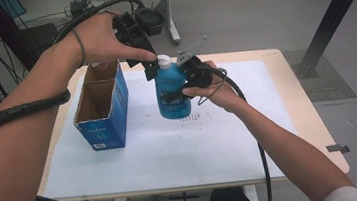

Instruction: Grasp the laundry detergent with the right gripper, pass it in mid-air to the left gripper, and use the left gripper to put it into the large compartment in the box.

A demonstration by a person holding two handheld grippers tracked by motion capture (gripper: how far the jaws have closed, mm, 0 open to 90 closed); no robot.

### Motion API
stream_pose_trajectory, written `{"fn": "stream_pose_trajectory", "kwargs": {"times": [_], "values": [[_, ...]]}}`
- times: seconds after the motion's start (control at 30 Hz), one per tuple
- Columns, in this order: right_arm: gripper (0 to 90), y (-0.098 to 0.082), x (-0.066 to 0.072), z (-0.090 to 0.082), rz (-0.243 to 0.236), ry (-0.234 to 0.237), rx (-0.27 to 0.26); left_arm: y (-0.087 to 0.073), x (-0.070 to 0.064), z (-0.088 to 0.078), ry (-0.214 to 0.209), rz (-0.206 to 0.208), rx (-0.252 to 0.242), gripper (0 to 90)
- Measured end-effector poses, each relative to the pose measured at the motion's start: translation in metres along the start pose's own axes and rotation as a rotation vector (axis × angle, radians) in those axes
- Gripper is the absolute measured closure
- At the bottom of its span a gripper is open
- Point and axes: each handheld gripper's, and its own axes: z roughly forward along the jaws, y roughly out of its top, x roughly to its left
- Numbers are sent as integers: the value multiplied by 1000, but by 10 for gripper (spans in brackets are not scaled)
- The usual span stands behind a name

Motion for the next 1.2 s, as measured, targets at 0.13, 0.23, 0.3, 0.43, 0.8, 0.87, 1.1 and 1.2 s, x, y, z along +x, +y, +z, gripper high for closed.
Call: {"fn": "stream_pose_trajectory", "kwargs": {"times": [0.13, 0.23, 0.3, 0.43, 0.8, 0.87, 1.1, 1.2], "values": [[442, 1, 8, 11, -19, 25, -12, -1, -9, 5, -8, 31, 10, 55], [441, 0, 11, 14, -28, 37, -21, -2, -11, 8, -4, 35, 19, 55], [441, -2, 15, 19, -41, 46, -18, -2, -13, 10, -3, 41, 19, 55], [440, -4, 19, 26, -38, 59, -32, -1, -17, 12, -17, 53, 9, 55], [442, -1, 28, 34, -99, 100, -67, -1, -24, 29, -40, 105, 49, 55], [441, -2, 30, 35, -109, 121, -64, -1, -25, 34, -51, 110, 51, 55], [440, -4, 33, 34, -133, 145, -65, 2, -27, 45, -75, 137, 59, 55], [440, -4, 34, 31, -148, 147, -70, 5, -28, 47, -77, 154, 60, 56]]}}
